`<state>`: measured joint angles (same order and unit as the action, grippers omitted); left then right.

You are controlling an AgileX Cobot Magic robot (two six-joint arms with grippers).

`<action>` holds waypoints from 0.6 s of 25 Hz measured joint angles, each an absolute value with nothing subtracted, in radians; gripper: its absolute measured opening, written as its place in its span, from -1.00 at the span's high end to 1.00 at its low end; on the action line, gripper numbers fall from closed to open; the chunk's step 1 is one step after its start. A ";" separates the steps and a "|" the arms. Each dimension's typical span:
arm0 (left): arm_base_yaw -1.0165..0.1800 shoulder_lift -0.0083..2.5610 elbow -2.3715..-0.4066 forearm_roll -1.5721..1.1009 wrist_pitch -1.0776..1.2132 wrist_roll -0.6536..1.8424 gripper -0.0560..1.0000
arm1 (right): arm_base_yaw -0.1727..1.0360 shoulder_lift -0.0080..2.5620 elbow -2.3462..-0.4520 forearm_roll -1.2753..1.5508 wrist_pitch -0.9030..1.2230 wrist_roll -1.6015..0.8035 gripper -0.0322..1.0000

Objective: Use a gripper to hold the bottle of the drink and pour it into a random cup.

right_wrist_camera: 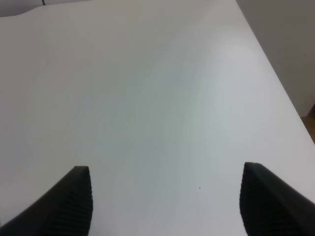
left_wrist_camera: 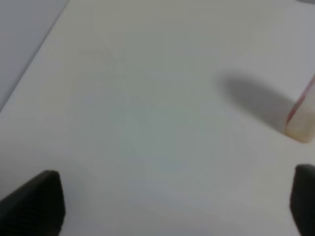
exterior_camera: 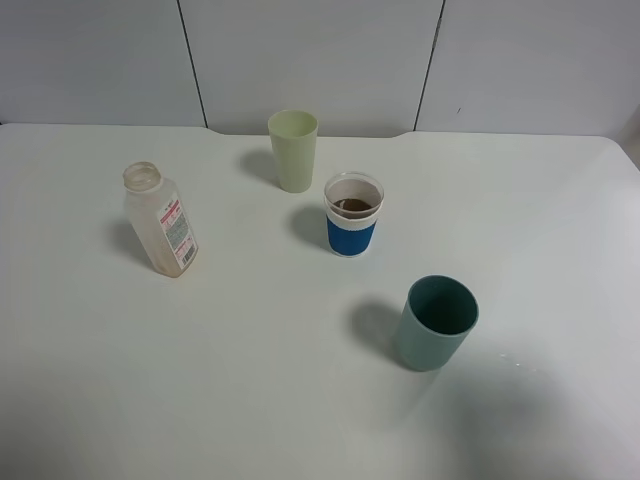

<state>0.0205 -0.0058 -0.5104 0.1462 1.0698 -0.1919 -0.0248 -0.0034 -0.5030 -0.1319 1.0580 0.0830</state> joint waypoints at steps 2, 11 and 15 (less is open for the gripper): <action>0.021 -0.006 -0.510 0.146 1.070 -0.192 -0.83 | -0.025 -0.003 -0.503 -0.132 1.058 0.083 -0.29; 0.021 -0.006 -0.510 0.146 1.070 -0.193 -0.83 | -0.025 -0.003 -0.503 -0.132 1.058 0.083 -0.29; 0.021 -0.006 -0.510 0.146 1.070 -0.193 -0.83 | -0.025 -0.003 -0.503 -0.132 1.058 0.083 -0.29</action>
